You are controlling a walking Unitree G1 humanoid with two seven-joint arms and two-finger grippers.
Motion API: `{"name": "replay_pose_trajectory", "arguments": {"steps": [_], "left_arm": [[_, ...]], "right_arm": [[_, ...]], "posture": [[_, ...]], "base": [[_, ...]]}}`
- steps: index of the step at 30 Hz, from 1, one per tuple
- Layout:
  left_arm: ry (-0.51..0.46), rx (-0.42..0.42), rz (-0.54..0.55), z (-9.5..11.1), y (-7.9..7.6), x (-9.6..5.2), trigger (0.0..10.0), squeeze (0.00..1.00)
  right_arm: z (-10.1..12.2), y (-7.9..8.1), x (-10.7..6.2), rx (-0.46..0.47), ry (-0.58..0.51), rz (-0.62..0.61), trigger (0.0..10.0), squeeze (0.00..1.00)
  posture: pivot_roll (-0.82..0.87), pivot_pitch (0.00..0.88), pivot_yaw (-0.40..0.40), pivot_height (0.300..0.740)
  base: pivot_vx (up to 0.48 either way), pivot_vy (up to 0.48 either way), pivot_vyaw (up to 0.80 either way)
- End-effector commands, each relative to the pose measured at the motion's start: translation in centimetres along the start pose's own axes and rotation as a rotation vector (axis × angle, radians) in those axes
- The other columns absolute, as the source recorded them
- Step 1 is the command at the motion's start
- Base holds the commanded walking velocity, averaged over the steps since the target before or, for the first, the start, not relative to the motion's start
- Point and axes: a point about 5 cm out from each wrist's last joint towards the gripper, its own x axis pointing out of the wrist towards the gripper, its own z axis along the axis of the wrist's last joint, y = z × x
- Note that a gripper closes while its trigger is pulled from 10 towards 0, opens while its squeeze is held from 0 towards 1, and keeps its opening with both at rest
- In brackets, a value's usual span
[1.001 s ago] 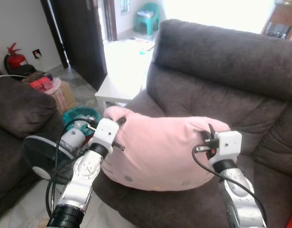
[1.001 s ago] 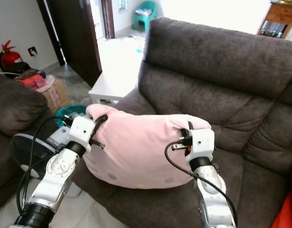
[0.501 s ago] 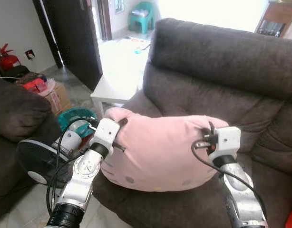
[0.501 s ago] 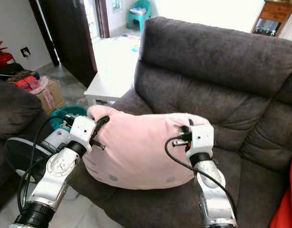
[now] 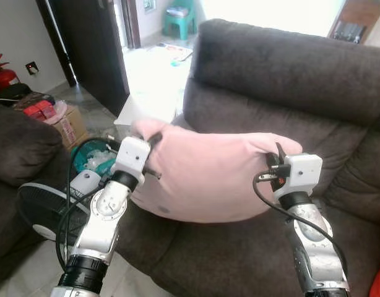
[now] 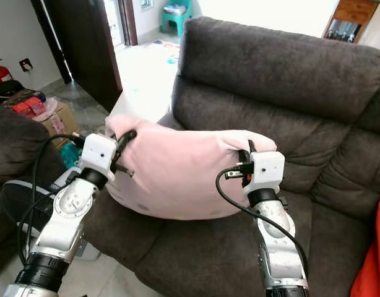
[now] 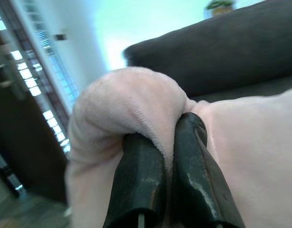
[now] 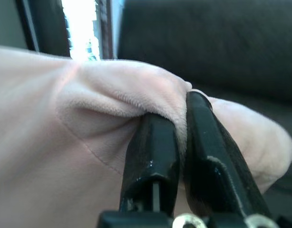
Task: Move the pillow to the sofa from floor
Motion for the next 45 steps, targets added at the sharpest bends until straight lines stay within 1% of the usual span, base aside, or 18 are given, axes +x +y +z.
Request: {"name": "replay_pose_trajectory", "arguments": {"steps": [1,3,4,7,11,12,15,17,19,20,22,25,29,32,35,40,42,45], "left_arm": [[0.039,-0.030,-0.069,-0.6,-1.3,-0.2,10.0,0.00],[0.063,-0.048,-0.097,-1.0,-1.7,-0.4,10.0,0.00],[0.063,-0.048,-0.097,-1.0,-1.7,-0.4,10.0,0.00],[0.104,-0.102,-0.117,-1.6,-2.2,-0.6,10.0,0.00],[0.109,-0.119,-0.114,-1.6,-2.2,-0.6,10.0,0.00],[0.111,-0.134,-0.104,-1.6,-2.0,-0.4,10.0,0.00],[0.100,-0.216,-0.088,-1.2,-1.7,-0.1,10.0,0.00],[0.098,-0.225,-0.117,-1.0,-2.0,0.0,10.0,0.00],[0.097,-0.247,-0.178,-0.7,-2.7,0.0,10.0,0.00],[0.097,-0.247,-0.178,-0.7,-2.7,0.0,10.0,0.00],[0.096,-0.279,-0.235,-0.4,-3.5,-0.1,10.0,0.00],[0.083,-0.300,-0.281,0.0,-4.0,-0.1,10.0,0.00],[0.068,-0.305,-0.326,0.5,-4.3,-0.1,10.0,0.00],[0.051,-0.307,-0.341,1.1,-4.2,0.1,10.0,0.00],[0.002,-0.292,-0.330,2.5,-3.5,0.7,10.0,0.00],[-0.031,-0.268,-0.332,3.5,-3.2,1.1,10.0,0.00],[-0.026,-0.271,-0.357,3.7,-3.4,1.1,10.0,0.00],[0.020,-0.278,-0.383,3.2,-3.7,0.8,10.0,0.00]], "right_arm": [[0.7,-0.3,0.3,-0.003,-0.027,-0.013,10.0,0.00],[0.4,-0.4,0.5,-0.036,0.000,-0.018,10.0,0.00],[0.4,-0.4,0.5,-0.036,0.000,-0.018,10.0,0.00],[0.0,-0.7,1.3,-0.074,0.049,-0.020,10.0,0.00],[0.0,-0.7,1.7,-0.087,0.061,-0.022,10.0,0.00],[0.1,-0.8,2.1,-0.102,0.068,-0.020,10.0,0.00],[0.2,-1.0,2.8,-0.124,0.082,-0.031,10.0,0.00],[0.2,-1.4,3.0,-0.126,0.090,-0.056,10.0,0.00],[0.3,-1.9,3.3,-0.118,0.090,-0.092,10.0,0.00],[0.3,-1.9,3.3,-0.118,0.090,-0.092,10.0,0.00],[0.5,-2.1,3.4,-0.128,0.080,-0.101,10.0,0.00],[0.7,-2.2,3.5,-0.126,0.067,-0.114,10.0,0.00],[0.6,-2.6,3.6,-0.128,0.072,-0.141,10.0,0.00],[0.9,-2.7,3.6,-0.112,0.045,-0.154,10.0,0.00],[1.5,-2.9,3.7,-0.099,0.002,-0.180,10.0,0.00],[1.8,-3.1,3.6,-0.099,-0.016,-0.196,10.0,0.00],[1.7,-3.3,3.6,-0.103,-0.013,-0.213,10.0,0.00],[1.6,-3.6,3.6,-0.107,-0.007,-0.221,10.0,0.00]], "posture": [[0.06,0.029,-0.016,0.740],[0.06,0.029,-0.017,0.740],[0.06,0.029,-0.017,0.740],[0.06,0.024,-0.019,0.740],[0.07,0.022,-0.021,0.740],[0.07,0.022,-0.021,0.740],[0.07,0.019,-0.022,0.740],[0.07,0.018,-0.023,0.740],[0.07,0.014,-0.023,0.740],[0.07,0.014,-0.023,0.740],[0.07,0.012,-0.023,0.740],[0.07,0.013,-0.023,0.740],[0.07,0.014,-0.026,0.740],[0.07,0.015,-0.027,0.740],[0.08,0.019,-0.025,0.740],[0.08,0.022,-0.025,0.740],[0.08,0.022,-0.025,0.740],[0.08,0.023,-0.025,0.740]], "base": [[0.000,0.000,0.00],[0.000,0.000,0.00],[0.000,0.000,0.00],[0.000,0.000,0.00],[0.000,0.000,0.00],[0.000,0.000,0.00],[0.000,0.000,0.00],[0.000,0.000,0.00],[0.000,0.000,0.00],[0.000,0.000,0.00],[0.000,0.000,0.00],[0.000,0.000,0.00],[0.000,0.000,0.00],[0.000,0.000,0.00],[0.000,0.000,0.00],[0.000,0.000,0.00],[0.000,0.000,0.00],[0.000,0.000,0.00]]}}
